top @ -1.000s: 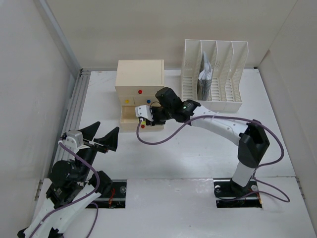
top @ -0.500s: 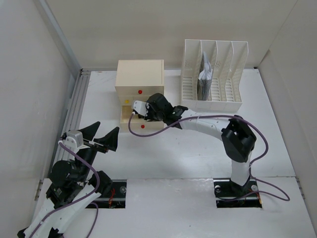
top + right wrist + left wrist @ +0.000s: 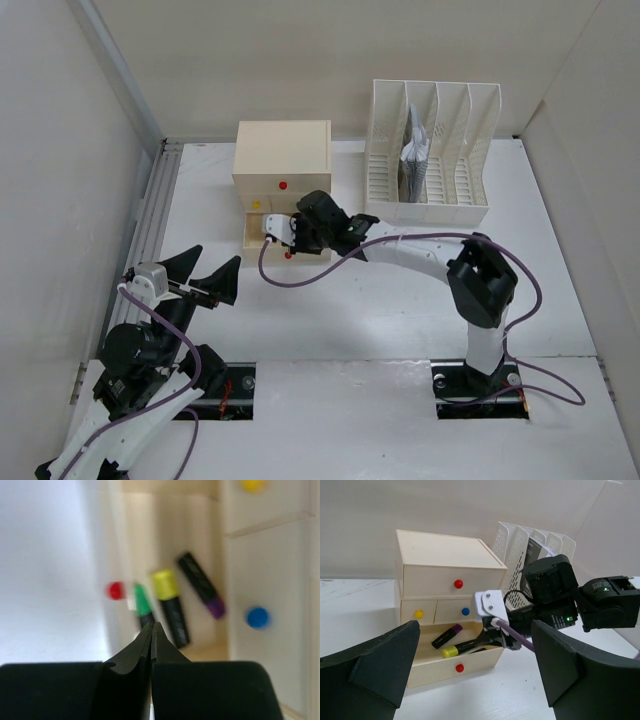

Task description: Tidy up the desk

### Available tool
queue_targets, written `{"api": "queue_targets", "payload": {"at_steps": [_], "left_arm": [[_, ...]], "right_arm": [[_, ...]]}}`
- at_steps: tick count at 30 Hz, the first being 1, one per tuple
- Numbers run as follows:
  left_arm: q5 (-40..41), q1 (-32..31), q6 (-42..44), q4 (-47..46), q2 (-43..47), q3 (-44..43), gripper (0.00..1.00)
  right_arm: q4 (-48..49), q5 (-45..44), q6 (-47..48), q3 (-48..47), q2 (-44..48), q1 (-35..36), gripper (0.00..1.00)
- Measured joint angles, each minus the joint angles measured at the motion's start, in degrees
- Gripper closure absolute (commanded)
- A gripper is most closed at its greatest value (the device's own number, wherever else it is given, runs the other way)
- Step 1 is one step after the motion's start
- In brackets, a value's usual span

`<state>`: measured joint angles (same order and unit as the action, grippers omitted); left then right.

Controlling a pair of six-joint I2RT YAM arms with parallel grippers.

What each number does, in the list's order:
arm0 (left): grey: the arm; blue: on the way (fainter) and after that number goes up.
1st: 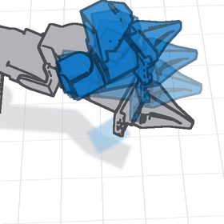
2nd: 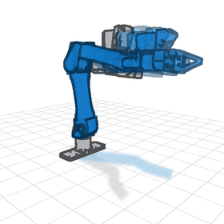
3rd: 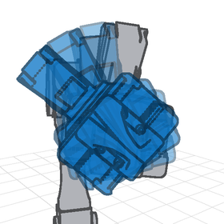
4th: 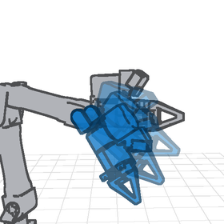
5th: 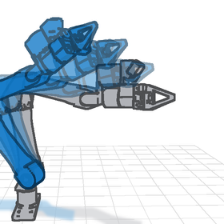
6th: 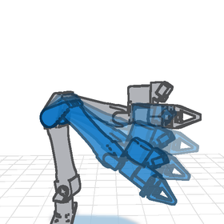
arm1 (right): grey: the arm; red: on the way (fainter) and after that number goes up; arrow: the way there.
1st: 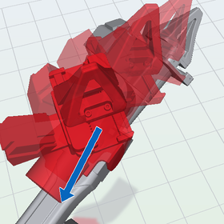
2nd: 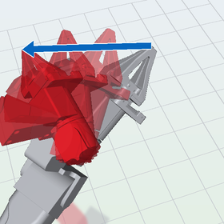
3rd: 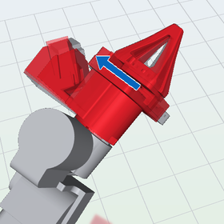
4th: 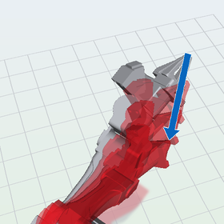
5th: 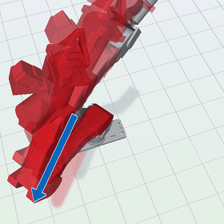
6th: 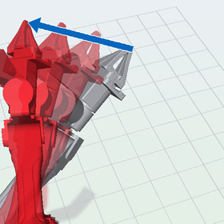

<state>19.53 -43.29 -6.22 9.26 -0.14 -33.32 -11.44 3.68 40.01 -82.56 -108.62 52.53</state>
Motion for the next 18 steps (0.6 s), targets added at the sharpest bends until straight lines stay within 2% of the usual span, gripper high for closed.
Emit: {"api": "queue_targets", "payload": {"at_steps": [6,9,12,18], "left_arm": [[0.0,0.0,0.0,0.0,0.0,0.0,0.09],[0.0,0.0,0.0,0.0,0.0,0.0,0.09],[0.0,0.0,0.0,0.0,0.0,0.0,0.09],[0.0,0.0,0.0,0.0,0.0,0.0,0.09]], "right_arm": [[-13.5,19.5,4.0,-5.9,-2.6,0.1,1.0],[-16.8,23.1,4.8,-10.8,-7.1,0.1,1.0],[-16.5,20.5,2.8,-9.7,-9.0,0.1,1.0],[-11.6,7.0,-3.8,-7.3,-9.3,0.1,1.0]]}}
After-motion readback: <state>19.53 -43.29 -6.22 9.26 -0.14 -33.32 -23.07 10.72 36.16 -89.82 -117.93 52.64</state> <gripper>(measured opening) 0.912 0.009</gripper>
